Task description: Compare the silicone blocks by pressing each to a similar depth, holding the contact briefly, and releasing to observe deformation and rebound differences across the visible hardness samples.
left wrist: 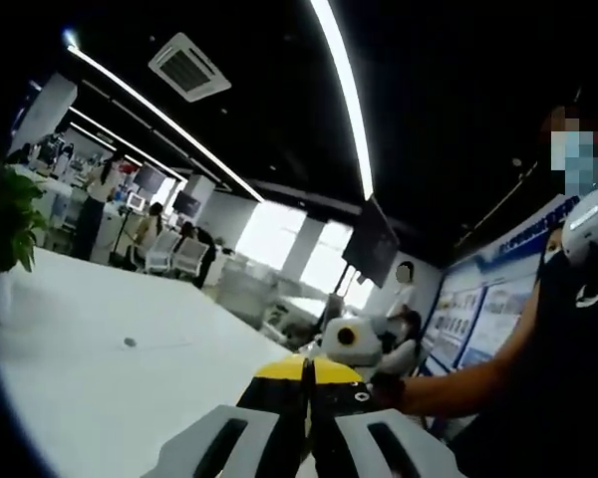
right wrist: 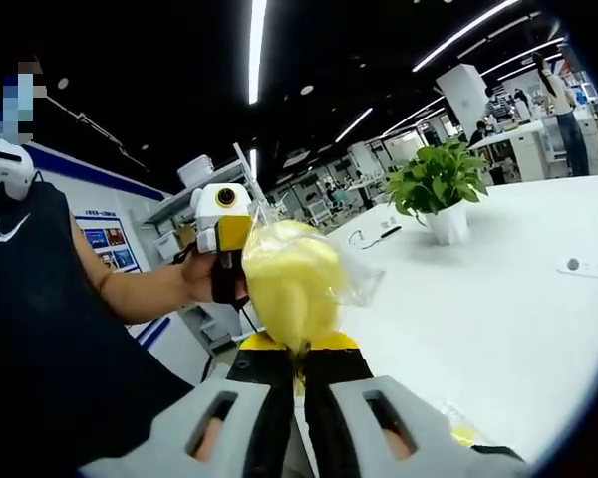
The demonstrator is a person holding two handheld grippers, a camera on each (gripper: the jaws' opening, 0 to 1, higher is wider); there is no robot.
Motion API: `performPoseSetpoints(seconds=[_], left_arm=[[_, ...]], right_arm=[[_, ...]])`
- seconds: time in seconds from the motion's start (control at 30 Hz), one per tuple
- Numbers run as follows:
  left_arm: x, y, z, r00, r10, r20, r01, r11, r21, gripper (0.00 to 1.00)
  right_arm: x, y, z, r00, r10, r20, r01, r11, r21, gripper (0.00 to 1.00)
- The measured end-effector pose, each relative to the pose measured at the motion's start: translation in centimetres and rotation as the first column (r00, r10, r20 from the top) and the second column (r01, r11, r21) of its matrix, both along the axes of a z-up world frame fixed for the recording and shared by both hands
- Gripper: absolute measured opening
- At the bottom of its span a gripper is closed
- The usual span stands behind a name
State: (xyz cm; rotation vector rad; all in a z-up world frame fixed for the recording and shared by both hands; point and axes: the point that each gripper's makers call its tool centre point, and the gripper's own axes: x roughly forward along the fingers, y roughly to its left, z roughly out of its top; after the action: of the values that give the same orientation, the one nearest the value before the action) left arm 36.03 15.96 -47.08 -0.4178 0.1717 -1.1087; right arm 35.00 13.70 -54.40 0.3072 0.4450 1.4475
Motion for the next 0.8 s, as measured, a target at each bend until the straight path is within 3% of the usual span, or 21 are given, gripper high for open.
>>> performPoseSetpoints(seconds=[0.4,0.8], left_arm=[[0.0,0.6,-0.45,1.0,0.025,0.001,-0.025,0.999,0.021,0.0],[-0.2,0.47,-0.05,1.0,0.018,0.023,-0.019,1.0,0.021,0.0]], right_arm=[[-0.44,0.5,-0.45,1.0,0.001,0.01,-0.001,1.0,-0.02,0.0],[-0.22,0.5,-0.16,1.0,-0.018,-0.004,0.018,1.0,0.005,0.0]])
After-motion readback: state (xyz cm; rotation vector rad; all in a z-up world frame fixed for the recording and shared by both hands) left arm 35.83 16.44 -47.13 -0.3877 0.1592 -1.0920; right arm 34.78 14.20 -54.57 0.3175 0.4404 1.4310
